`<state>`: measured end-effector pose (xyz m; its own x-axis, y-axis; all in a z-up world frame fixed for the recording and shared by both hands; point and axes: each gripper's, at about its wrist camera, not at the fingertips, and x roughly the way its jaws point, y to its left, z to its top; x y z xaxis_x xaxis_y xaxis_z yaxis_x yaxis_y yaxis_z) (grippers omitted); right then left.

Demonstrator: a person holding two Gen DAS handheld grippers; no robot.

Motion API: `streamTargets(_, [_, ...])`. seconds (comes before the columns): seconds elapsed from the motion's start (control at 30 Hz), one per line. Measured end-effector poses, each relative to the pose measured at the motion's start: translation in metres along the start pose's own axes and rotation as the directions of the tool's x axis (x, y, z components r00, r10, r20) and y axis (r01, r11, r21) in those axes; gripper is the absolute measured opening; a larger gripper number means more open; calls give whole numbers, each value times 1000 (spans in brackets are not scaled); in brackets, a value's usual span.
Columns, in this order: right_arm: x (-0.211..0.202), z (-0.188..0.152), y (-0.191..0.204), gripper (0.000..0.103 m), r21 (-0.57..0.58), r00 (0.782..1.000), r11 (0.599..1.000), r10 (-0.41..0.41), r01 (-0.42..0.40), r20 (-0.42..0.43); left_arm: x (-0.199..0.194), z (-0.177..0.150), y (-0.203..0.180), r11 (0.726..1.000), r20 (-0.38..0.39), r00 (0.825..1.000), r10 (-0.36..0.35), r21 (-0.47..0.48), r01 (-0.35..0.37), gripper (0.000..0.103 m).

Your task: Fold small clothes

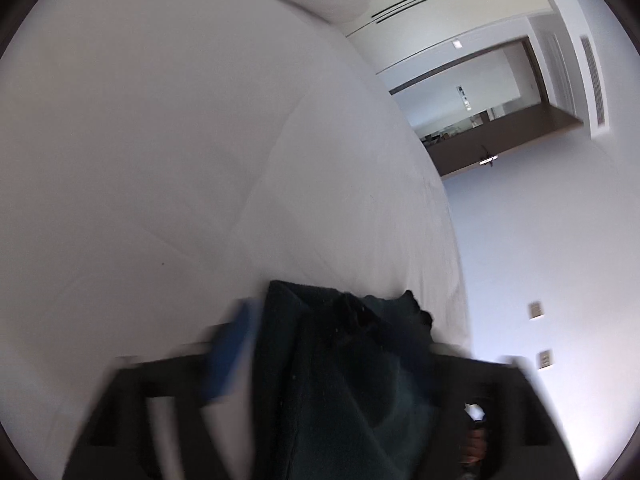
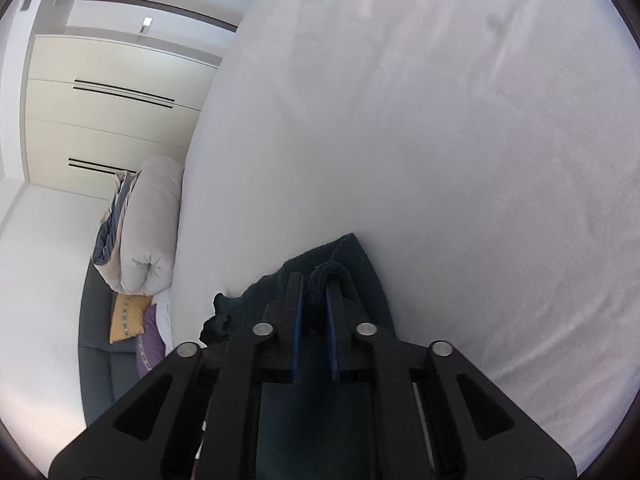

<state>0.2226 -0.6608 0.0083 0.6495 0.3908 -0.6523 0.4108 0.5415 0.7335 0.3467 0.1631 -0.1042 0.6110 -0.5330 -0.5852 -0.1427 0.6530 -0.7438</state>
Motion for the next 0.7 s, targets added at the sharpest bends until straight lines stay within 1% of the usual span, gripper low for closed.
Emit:
streamTargets(0.03, [-5,-2,6,27,-37,1000,999,-20,20,16,-2,-2,-6,999,15,1000,12,37,-13,91])
streamTargets(0.07, [-12,-5,11,51,-69,998,997,-40,43,41,-2,-4,-14,996,12,1000,21,85,-22,91])
streamTargets(0.1, [-25,-6,14,81,-102,995,992,-61,69,78,1,-5,-19,993,0,1000,28,111,-28,91])
streamTargets(0.13, [-36,-9,18,87,-123,991,989,-62,77,119,3,-7,-24,990,-12,999,36,135,-34,90])
streamTargets(0.17, [-46,-12,23,87,-145,987,987,-52,75,155,7,-10,-29,985,-24,999,47,165,-42,84])
streamTargets(0.2, [-51,-12,25,87,-163,986,984,-50,75,157,12,-14,-34,979,-41,997,68,198,-59,78])
streamTargets(0.23, [-57,-15,30,87,-197,989,977,-49,77,142,16,-19,-37,971,-63,993,96,225,-79,66])
streamTargets(0.27, [-61,-17,32,85,-219,990,972,-53,81,134,22,-26,-38,962,-92,988,128,253,-101,60])
streamTargets(0.33, [-69,-29,36,84,-287,988,950,-85,118,127,27,-42,-39,940,-128,971,204,301,-158,58])
streamTargets(0.4, [-72,-45,36,80,-376,983,909,-143,177,117,29,-56,-32,918,-126,953,275,328,-221,58])
streamTargets(0.43, [-71,-51,35,78,-409,977,888,-178,209,114,28,-60,-27,916,-123,948,294,321,-242,58])
streamTargets(0.47, [-68,-59,33,74,-443,969,862,-221,248,112,26,-62,-24,920,-124,950,288,310,-239,58])
streamTargets(0.5, [-65,-66,30,70,-464,963,845,-247,267,105,23,-64,-22,923,-121,951,285,303,-238,57])
streamTargets(0.53, [-65,-70,23,67,-476,961,836,-262,274,92,18,-67,-16,921,-123,949,289,306,-241,51])
streamTargets(0.57, [-62,-75,20,60,-483,958,831,-275,277,76,16,-70,-18,916,-132,945,299,319,-245,42])
streamTargets(0.6, [-57,-81,16,54,-491,954,824,-295,283,55,17,-76,-26,910,-132,942,307,332,-250,38])
streamTargets(0.63, [-55,-84,14,53,-498,950,817,-307,289,47,15,-80,-29,896,-126,937,325,359,-263,31])
streamTargets(0.67, [-51,-90,12,49,-511,946,807,-321,296,41,14,-82,-34,887,-123,934,335,375,-269,22])
streamTargets(0.7, [-48,-93,10,45,-519,944,800,-326,300,43,13,-81,-36,883,-123,933,339,382,-271,17])
